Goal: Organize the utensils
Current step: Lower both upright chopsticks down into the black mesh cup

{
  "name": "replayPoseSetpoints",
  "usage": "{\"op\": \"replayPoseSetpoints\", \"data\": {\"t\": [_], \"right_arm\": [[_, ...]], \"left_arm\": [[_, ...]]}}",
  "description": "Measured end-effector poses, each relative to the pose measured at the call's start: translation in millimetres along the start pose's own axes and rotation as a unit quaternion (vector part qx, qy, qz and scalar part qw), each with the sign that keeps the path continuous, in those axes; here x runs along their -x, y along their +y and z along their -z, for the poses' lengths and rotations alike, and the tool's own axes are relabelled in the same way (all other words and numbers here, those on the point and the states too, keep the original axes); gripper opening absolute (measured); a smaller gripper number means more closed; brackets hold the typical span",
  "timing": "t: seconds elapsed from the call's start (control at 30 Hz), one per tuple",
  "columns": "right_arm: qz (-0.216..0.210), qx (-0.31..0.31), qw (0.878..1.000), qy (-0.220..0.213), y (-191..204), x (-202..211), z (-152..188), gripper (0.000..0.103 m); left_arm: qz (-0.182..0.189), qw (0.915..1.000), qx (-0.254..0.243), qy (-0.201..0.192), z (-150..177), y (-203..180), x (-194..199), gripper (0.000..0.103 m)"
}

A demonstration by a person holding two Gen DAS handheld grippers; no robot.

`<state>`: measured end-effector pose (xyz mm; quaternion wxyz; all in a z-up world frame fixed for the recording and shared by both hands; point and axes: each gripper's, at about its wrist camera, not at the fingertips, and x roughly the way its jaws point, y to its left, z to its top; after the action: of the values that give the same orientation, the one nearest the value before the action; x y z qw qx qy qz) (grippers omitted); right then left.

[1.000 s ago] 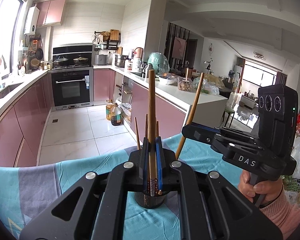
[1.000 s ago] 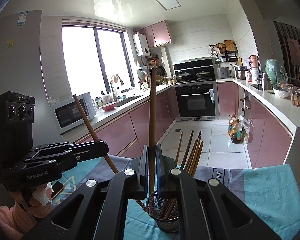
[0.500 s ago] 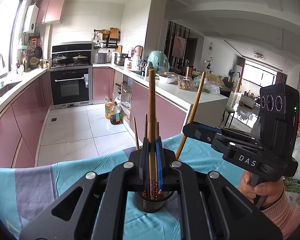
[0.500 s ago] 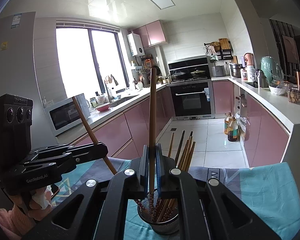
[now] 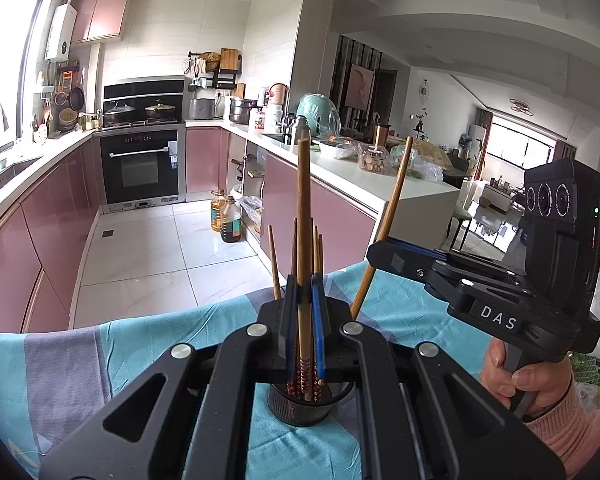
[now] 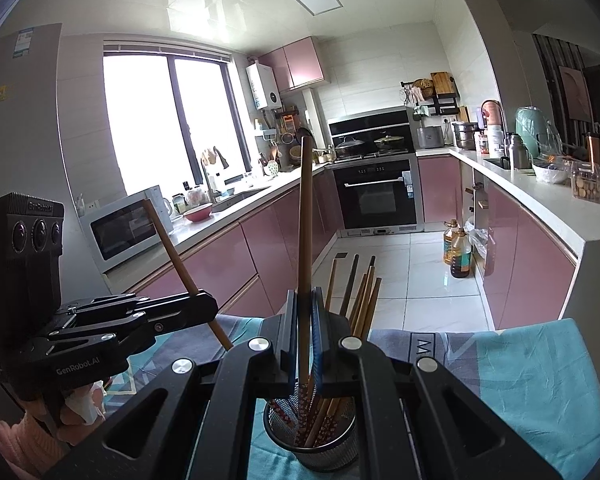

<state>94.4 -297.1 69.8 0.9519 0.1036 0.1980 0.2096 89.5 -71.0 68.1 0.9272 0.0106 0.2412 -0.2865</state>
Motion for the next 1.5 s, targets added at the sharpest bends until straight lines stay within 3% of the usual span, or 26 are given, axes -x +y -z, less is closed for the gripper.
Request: {"op": "replayPoseSetpoints", "data": {"t": [1.5], "right_arm": [[-0.001,-0.018,0.998,0.064,-4.2,-36.8,32.8,0.006]], "left_arm": [[-0.004,0.9976,-0.011,0.068,-0.5,5.3,-35.3,0.008]]}}
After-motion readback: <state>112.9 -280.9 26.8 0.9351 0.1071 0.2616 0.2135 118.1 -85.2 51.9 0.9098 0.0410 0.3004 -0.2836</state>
